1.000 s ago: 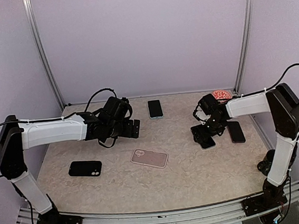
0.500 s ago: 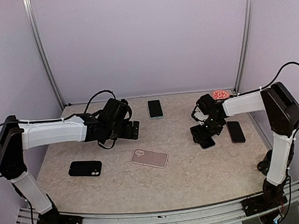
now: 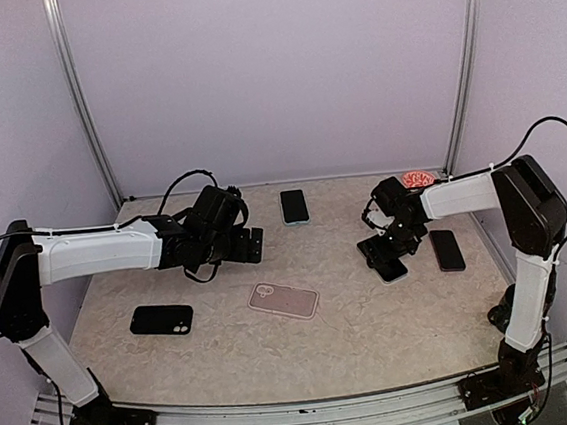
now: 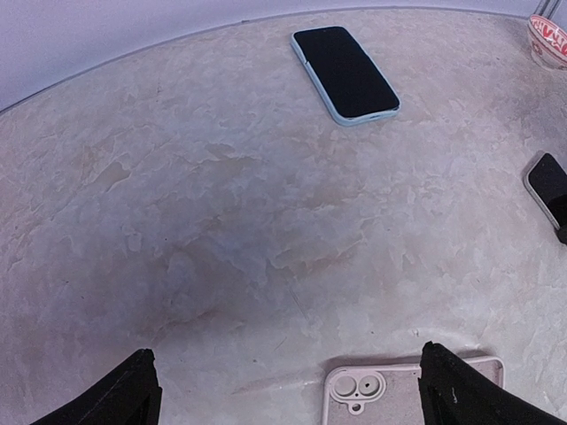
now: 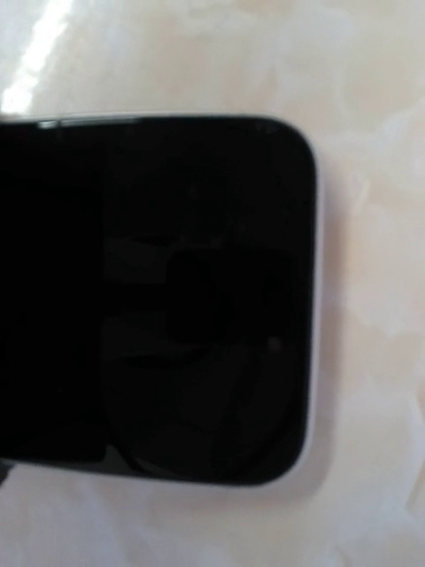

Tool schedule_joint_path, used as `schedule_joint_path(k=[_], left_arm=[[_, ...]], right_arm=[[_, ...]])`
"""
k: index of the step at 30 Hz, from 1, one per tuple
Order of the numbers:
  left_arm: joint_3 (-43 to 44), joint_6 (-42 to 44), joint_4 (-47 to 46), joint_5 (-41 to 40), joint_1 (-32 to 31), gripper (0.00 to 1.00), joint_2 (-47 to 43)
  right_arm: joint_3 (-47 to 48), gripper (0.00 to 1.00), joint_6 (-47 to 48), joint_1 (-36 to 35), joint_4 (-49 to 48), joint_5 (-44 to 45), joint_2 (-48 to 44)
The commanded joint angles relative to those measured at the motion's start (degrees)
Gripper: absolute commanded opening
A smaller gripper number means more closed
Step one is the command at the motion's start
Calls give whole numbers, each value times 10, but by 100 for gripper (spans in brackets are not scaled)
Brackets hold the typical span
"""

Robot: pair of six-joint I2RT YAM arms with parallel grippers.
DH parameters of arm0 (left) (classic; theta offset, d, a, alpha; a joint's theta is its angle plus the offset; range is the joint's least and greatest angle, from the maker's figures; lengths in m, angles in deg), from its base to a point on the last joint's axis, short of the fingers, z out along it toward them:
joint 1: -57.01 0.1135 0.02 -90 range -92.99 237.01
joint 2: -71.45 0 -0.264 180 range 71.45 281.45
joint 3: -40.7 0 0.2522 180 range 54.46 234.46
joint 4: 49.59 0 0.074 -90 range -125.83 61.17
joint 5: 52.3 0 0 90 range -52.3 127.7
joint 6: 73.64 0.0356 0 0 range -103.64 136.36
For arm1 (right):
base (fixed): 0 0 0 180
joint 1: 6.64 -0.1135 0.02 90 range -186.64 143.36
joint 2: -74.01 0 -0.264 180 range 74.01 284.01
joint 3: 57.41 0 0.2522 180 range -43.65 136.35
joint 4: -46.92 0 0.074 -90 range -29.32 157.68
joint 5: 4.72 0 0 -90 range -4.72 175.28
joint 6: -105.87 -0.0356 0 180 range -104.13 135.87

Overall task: Put the phone into the phone case
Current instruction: Pick up the phone at the center of the board.

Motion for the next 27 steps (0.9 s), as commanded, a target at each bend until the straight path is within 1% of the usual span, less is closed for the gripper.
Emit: schedule_joint_path(k=[1,6,17,27], left_arm=[[-7,-4,-10,-7,4,99,-20],[-2,-9,-11,7,4,99,-17],[0,-27,-24,59,4,99,6],[3,-32,-40,103,4,99,37]], right_arm=[[-7,69,5,5,21,28,19],[-12,69,17,-1,12,42,7],[-40,68,48,-38,-47,52,-58],[-67,67,56,-62,-94,34,-91]])
